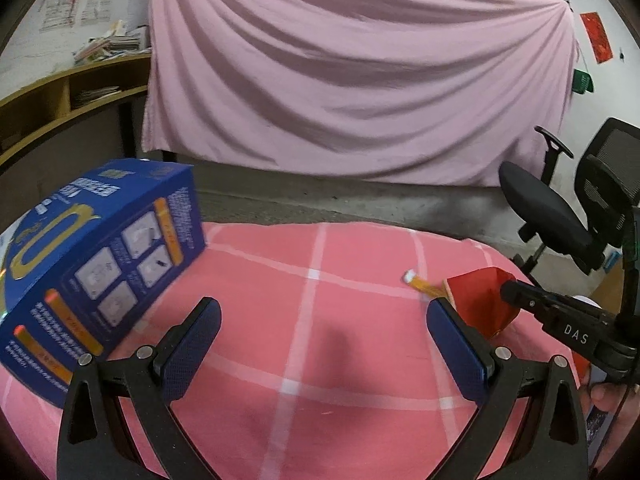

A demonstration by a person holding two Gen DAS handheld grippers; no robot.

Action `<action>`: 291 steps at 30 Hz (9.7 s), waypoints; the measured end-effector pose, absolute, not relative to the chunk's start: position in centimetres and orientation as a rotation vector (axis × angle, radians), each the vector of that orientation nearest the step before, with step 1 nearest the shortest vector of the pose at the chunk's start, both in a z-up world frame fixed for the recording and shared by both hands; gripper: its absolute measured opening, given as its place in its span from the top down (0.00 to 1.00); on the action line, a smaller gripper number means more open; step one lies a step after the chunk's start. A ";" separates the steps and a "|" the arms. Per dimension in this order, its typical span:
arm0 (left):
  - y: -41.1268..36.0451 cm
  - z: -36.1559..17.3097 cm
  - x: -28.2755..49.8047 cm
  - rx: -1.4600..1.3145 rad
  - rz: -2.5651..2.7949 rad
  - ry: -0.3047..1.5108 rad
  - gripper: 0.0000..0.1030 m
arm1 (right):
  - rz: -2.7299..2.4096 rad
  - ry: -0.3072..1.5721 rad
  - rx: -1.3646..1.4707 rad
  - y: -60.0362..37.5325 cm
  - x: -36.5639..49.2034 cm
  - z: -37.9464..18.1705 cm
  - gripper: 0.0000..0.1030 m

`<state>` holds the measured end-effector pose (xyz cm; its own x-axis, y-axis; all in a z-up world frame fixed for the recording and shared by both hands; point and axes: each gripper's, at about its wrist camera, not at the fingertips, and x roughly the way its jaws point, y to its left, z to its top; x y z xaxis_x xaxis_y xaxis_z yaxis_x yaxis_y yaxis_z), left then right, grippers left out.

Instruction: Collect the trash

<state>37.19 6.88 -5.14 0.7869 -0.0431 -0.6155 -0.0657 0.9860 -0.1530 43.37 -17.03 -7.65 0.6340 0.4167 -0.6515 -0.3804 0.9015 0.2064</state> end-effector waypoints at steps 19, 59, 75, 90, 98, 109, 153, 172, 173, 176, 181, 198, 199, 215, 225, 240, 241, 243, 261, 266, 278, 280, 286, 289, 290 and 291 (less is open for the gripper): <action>-1.6 -6.1 46.0 -0.187 -0.153 0.919 0.44 | 0.342 0.741 0.128 -24.8 44.0 -7.7 0.90; 1.4 -6.7 42.0 -0.175 -0.160 0.946 0.97 | 0.340 0.832 -0.069 -19.4 43.8 -8.7 0.11; 1.6 -6.6 41.8 -0.177 -0.145 0.942 0.97 | 0.272 0.866 -0.152 -18.5 43.8 -9.6 0.20; -0.6 -3.4 33.5 -0.151 -0.136 0.684 0.97 | 0.414 0.561 0.087 -25.3 37.0 -5.6 0.21; -2.0 -2.3 31.1 -0.100 -0.165 0.592 0.98 | 0.426 0.391 0.073 -26.8 32.9 -3.6 0.21; -1.7 -4.6 34.4 -0.100 -0.040 0.793 0.79 | 0.458 0.458 0.065 -26.0 33.6 -4.2 0.21; -13.2 7.9 27.7 0.032 -0.353 0.262 0.90 | 0.224 0.022 0.238 -35.9 26.9 1.3 0.20; -23.3 5.6 27.8 0.115 -0.541 0.316 0.90 | 0.079 0.115 0.317 -43.0 26.3 -0.5 0.20; -23.3 5.6 27.9 0.115 -0.544 0.322 0.90 | 0.074 0.123 0.320 -43.1 26.4 -0.5 0.20; -23.8 5.0 28.3 0.116 -0.550 0.354 0.90 | 0.070 0.146 0.330 -43.5 26.7 -0.8 0.20; -24.1 4.3 29.1 0.099 -0.558 0.409 0.89 | 0.065 0.192 0.344 -43.8 27.2 -1.3 0.20; -24.2 3.2 30.2 0.080 -0.571 0.523 0.89 | 0.047 0.313 0.370 -44.3 28.6 -2.5 0.16; -24.1 3.2 30.3 0.078 -0.569 0.525 0.89 | 0.047 0.316 0.368 -44.3 28.6 -2.5 0.17; -19.3 4.1 29.4 -0.012 -0.500 0.500 0.58 | 0.016 0.282 0.334 -43.1 27.5 -1.7 0.14; -14.6 4.6 26.5 -0.056 -0.410 0.436 0.22 | -0.014 0.197 0.282 -40.9 24.1 -0.3 0.00; -5.3 4.4 17.9 -0.119 -0.299 0.340 0.03 | 0.016 0.134 0.155 -35.1 17.3 1.2 0.00; -4.9 4.4 17.5 -0.120 -0.292 0.336 0.03 | 0.019 0.133 0.147 -34.5 16.7 1.3 0.00; -3.8 4.4 16.2 -0.123 -0.277 0.325 0.03 | 0.022 0.135 0.137 -33.7 15.9 1.3 0.00; 1.1 2.8 9.5 -0.101 -0.239 0.330 0.03 | -0.038 0.112 0.083 -27.5 7.9 0.6 0.00; 1.9 1.3 8.6 -0.098 -0.237 0.357 0.03 | -0.072 0.110 0.098 -26.3 6.3 -0.4 0.00; 3.3 -1.9 7.3 -0.104 -0.162 0.356 0.03 | -0.016 0.179 0.018 -23.0 6.6 -3.5 0.00; 3.7 -1.9 7.1 -0.115 -0.154 0.334 0.03 | -0.013 0.185 0.004 -22.7 6.7 -3.8 0.00; 3.7 -2.5 7.1 -0.097 -0.145 0.338 0.03 | -0.013 0.205 -0.009 -22.5 7.1 -4.4 0.00; 3.6 -2.6 7.1 -0.086 -0.146 0.339 0.03 | -0.012 0.207 -0.014 -22.5 7.0 -4.5 0.00; 3.6 -2.6 7.0 -0.085 -0.145 0.335 0.03 | -0.011 0.206 -0.015 -22.5 7.0 -4.5 0.00; 3.7 -2.6 7.1 -0.084 -0.146 0.333 0.03 | -0.011 0.206 -0.015 -22.5 7.0 -4.4 0.00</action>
